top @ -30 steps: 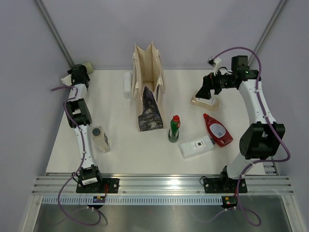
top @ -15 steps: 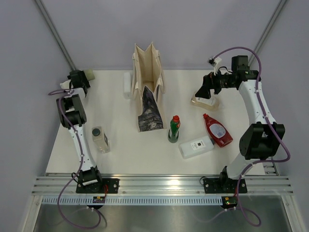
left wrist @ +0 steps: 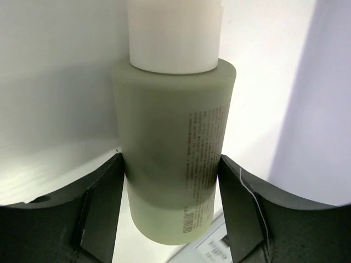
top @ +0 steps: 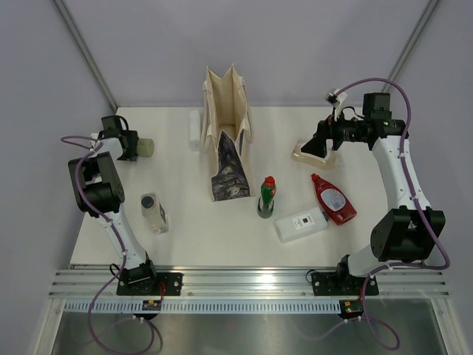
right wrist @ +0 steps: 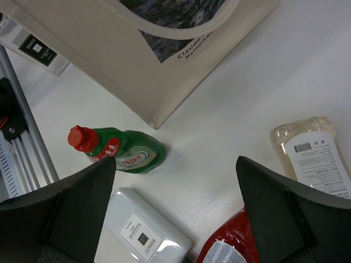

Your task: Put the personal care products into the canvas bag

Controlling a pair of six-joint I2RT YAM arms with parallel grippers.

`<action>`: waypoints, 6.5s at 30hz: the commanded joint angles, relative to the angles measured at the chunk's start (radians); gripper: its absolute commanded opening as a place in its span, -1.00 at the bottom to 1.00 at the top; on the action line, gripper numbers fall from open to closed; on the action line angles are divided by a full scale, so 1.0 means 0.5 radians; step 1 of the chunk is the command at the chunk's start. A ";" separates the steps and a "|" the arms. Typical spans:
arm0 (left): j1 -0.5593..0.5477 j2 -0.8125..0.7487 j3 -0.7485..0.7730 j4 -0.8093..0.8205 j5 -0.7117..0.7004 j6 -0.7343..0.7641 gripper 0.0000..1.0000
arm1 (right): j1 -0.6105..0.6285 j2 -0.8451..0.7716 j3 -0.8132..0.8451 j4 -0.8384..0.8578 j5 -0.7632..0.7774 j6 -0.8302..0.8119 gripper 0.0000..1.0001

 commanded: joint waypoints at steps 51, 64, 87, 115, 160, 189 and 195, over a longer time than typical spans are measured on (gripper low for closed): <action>-0.506 -1.098 -0.553 1.684 1.375 0.858 -1.00 | -0.034 -0.403 -0.218 0.142 -0.217 0.213 0.99; -0.867 -1.212 -0.081 1.406 1.215 1.092 -1.00 | -0.034 -0.394 -0.227 0.133 -0.205 0.213 0.99; -1.304 -0.727 0.644 0.205 0.559 1.665 0.04 | -0.034 -0.385 -0.307 0.234 -0.189 0.262 0.99; -1.301 -0.893 0.499 0.276 0.623 1.852 0.71 | 0.481 -0.473 -0.715 0.408 0.325 0.350 0.96; -1.294 -2.994 -1.133 -0.037 -0.300 1.902 0.98 | 1.157 -0.682 -1.504 1.489 2.076 1.729 -1.00; -1.294 -2.955 -1.114 -0.009 -0.276 1.954 0.98 | 0.162 -0.569 -0.676 2.065 0.161 2.768 -1.00; -1.294 -3.013 -1.124 -0.037 -0.346 1.988 0.97 | 0.165 -0.388 -0.222 2.182 0.145 2.995 -1.00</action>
